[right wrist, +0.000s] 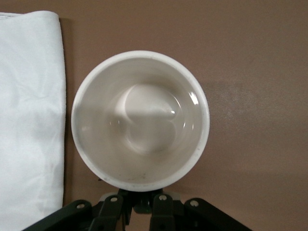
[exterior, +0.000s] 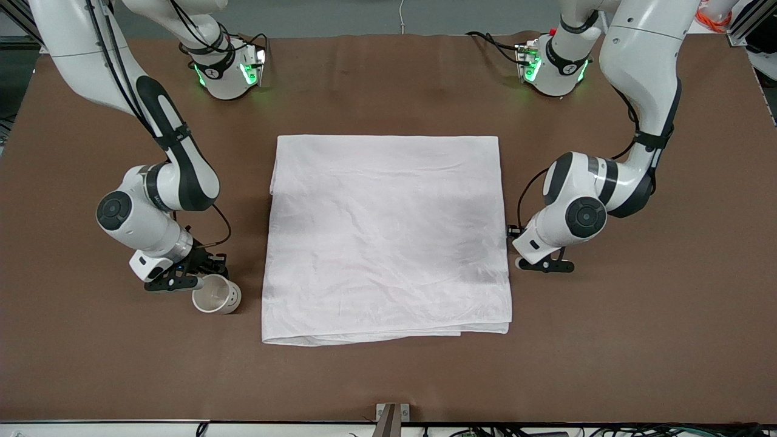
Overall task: Place blue cup into white mug on cloth
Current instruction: 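Close the right gripper on the white mug rim and lift it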
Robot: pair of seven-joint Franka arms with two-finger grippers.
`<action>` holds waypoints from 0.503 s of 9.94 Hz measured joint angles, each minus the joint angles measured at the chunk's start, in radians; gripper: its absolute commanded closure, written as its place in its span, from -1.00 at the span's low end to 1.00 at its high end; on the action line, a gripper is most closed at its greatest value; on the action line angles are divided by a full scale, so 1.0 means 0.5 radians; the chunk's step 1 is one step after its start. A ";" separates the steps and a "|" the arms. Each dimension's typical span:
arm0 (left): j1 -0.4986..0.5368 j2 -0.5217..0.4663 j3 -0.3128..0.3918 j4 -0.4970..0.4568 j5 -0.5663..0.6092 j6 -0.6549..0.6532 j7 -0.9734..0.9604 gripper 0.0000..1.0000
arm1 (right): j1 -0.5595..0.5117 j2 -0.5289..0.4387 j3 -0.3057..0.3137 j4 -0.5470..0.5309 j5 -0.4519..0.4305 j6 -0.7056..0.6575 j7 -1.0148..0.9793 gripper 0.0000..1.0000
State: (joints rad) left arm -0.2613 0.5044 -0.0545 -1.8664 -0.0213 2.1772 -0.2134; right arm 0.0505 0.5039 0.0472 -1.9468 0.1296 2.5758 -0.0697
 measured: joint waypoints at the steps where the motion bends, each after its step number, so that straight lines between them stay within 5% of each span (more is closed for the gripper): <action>1: -0.001 0.001 0.000 0.000 0.000 0.000 -0.025 0.31 | 0.000 0.000 0.000 0.000 0.000 0.000 0.000 0.95; 5: -0.003 0.007 0.000 0.000 0.001 0.000 -0.045 0.37 | 0.001 0.000 0.001 0.002 0.000 -0.012 0.000 0.99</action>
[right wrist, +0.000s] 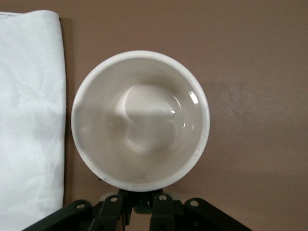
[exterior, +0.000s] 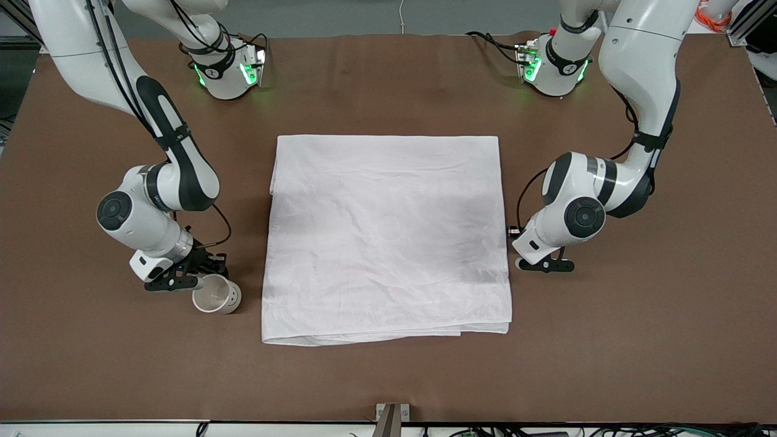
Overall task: Place blue cup into white mug on cloth
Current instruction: 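Close the right gripper on the white mug rim and lift it, then carry the white mug onto the cloth center with the right gripper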
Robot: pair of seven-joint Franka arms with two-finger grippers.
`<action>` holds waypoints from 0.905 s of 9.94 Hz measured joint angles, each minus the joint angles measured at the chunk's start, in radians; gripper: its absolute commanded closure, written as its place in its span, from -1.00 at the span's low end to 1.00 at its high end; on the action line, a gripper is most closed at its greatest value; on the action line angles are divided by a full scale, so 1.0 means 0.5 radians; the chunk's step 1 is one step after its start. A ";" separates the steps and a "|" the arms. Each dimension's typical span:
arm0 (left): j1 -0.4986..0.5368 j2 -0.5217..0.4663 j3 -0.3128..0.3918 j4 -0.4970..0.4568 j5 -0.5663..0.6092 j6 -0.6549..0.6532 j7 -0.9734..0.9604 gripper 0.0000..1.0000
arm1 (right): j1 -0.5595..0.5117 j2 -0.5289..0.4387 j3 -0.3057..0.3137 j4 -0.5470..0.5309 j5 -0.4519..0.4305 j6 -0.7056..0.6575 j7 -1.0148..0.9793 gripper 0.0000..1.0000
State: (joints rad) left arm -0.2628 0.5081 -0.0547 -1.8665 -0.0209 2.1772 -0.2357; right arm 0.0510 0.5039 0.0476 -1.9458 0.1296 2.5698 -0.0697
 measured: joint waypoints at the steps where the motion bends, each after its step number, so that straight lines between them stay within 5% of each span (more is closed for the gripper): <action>1: 0.000 0.004 0.000 0.000 0.000 0.000 -0.001 0.48 | 0.000 0.000 0.001 0.009 0.000 -0.027 0.000 0.99; 4: 0.000 0.015 0.000 0.000 0.000 0.000 -0.001 1.00 | 0.001 -0.013 0.002 0.045 0.000 -0.131 0.000 0.99; 9: 0.012 -0.010 0.003 0.027 0.005 0.001 -0.002 1.00 | 0.047 -0.204 0.032 0.060 0.000 -0.344 0.223 0.99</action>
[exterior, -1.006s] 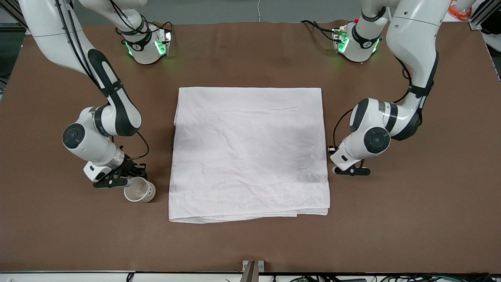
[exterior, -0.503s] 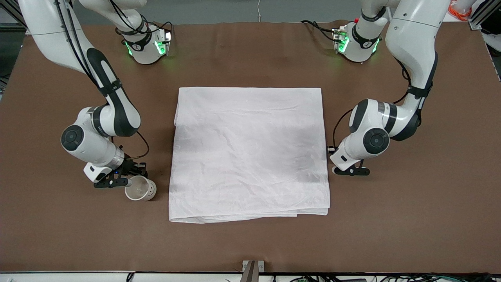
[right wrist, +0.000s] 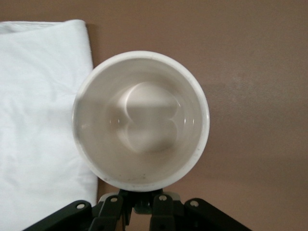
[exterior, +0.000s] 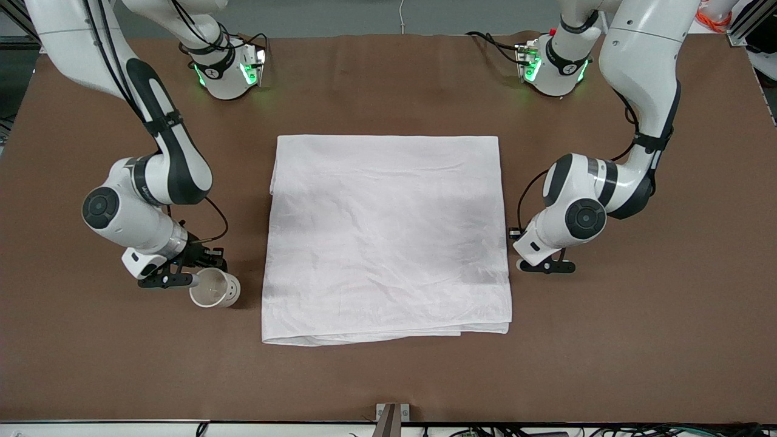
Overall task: Place blue cup into white mug on cloth
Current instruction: 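Carry the white mug onto the cloth center with the right gripper, then lower the mug onto the cloth while the left gripper grasps the blue cup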
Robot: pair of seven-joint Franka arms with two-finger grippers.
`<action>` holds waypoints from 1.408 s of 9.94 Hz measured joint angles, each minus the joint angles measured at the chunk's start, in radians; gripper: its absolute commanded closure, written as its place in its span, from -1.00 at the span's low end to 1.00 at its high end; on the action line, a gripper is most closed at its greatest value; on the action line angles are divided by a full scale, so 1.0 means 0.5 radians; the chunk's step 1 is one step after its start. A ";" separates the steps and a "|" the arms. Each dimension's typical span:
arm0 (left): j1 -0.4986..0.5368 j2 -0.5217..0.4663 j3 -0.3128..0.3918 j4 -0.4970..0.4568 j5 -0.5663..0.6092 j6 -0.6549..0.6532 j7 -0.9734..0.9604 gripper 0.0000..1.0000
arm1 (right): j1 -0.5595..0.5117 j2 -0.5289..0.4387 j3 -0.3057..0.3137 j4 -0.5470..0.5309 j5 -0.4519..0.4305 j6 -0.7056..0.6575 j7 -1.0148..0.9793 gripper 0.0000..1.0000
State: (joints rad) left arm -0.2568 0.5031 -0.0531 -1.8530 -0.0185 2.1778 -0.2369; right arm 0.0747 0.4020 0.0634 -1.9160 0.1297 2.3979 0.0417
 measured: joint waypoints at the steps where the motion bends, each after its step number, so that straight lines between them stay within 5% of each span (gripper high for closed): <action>1: 0.005 -0.033 0.004 0.017 0.000 -0.029 0.000 1.00 | 0.091 -0.051 0.010 0.000 0.000 -0.027 0.149 0.99; 7: 0.029 -0.097 0.013 0.521 0.153 -0.634 0.011 1.00 | 0.909 -0.151 0.022 0.001 0.000 -0.034 1.198 0.99; 14: 0.089 -0.010 0.013 0.665 0.154 -0.715 0.034 1.00 | 1.213 0.177 0.008 0.207 -0.001 0.083 1.650 0.99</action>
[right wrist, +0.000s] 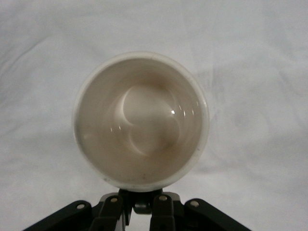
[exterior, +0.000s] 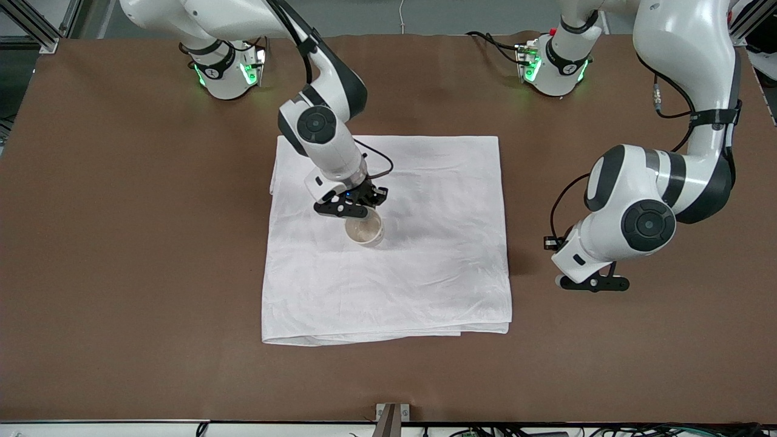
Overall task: Place blue cup into white mug on cloth
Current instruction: 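Lower the mug onto the cloth while the left gripper grasps the blue cup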
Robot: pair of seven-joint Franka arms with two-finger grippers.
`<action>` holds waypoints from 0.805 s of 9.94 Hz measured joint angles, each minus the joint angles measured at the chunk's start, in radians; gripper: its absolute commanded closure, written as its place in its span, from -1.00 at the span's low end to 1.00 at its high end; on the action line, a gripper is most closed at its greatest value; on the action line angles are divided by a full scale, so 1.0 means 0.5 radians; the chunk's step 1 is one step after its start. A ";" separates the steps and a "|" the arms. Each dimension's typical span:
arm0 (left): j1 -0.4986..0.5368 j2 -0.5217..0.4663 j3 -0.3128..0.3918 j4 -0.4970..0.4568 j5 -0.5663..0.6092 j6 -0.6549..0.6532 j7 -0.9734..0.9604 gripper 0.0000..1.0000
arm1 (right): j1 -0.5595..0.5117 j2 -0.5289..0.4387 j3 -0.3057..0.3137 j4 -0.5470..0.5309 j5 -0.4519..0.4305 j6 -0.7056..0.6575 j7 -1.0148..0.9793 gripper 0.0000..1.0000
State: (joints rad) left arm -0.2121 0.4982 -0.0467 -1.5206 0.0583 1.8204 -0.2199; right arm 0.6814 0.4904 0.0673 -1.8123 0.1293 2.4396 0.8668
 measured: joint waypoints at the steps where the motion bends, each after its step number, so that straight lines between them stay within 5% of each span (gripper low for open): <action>1: -0.001 0.004 -0.002 0.000 0.000 0.000 0.004 1.00 | 0.025 0.051 -0.001 0.008 0.000 0.028 0.035 0.98; 6: -0.003 0.000 -0.009 0.043 -0.082 0.000 0.092 1.00 | 0.098 0.129 -0.005 0.051 -0.029 0.034 0.091 0.43; 7: -0.003 -0.008 -0.009 0.053 -0.098 0.000 0.093 1.00 | 0.102 0.160 -0.005 0.064 -0.052 0.035 0.092 0.16; 8: -0.003 -0.021 -0.009 0.055 -0.098 0.000 0.093 1.00 | 0.104 0.183 -0.005 0.078 -0.071 0.035 0.094 -0.37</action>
State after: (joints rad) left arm -0.2135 0.4878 -0.0512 -1.4931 0.0093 1.8205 -0.1736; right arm 0.7336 0.5819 0.0648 -1.7733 0.0936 2.4569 0.9137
